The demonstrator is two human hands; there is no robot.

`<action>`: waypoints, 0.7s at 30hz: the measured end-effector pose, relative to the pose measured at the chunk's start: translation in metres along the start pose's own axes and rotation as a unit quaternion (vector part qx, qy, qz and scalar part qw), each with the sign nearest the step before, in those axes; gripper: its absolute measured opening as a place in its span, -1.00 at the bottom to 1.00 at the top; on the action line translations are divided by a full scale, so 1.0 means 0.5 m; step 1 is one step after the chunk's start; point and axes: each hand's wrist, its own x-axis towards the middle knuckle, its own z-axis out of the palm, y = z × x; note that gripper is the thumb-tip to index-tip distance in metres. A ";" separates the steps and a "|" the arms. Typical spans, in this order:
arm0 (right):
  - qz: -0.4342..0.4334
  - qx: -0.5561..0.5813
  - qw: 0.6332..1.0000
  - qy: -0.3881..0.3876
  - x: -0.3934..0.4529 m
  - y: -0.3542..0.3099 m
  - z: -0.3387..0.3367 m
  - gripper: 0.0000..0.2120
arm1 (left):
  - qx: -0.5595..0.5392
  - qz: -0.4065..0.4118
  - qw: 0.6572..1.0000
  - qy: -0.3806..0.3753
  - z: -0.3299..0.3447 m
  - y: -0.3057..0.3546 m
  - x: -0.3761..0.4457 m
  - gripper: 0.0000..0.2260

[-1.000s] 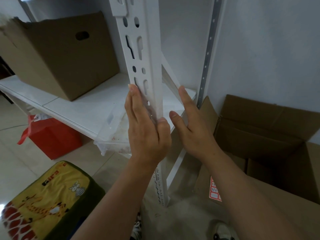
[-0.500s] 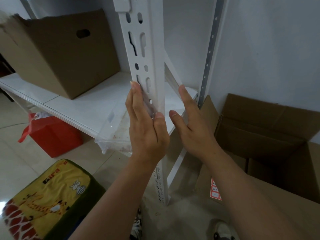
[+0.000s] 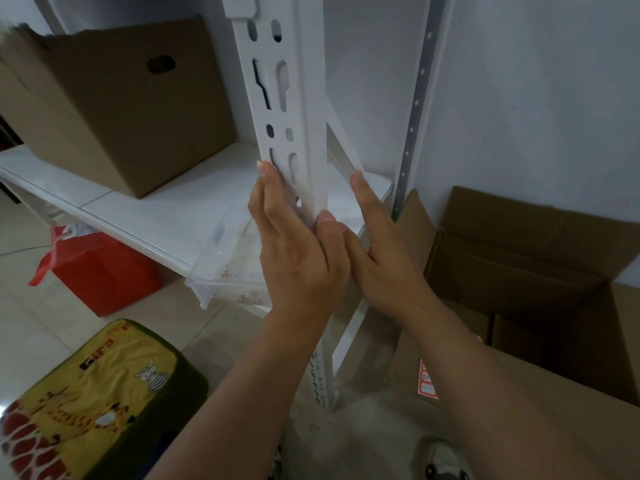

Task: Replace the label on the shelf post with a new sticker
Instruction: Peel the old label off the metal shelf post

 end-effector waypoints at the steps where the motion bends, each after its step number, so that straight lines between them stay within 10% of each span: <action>1: 0.000 0.000 1.000 0.000 0.000 0.000 -0.001 -0.38 | 0.003 0.001 1.000 0.004 0.003 0.002 -0.001 -0.45; 21: 0.013 0.000 1.000 0.003 -0.006 -0.001 -0.004 -0.33 | -0.006 -0.001 1.000 0.003 0.011 0.002 -0.006 -0.45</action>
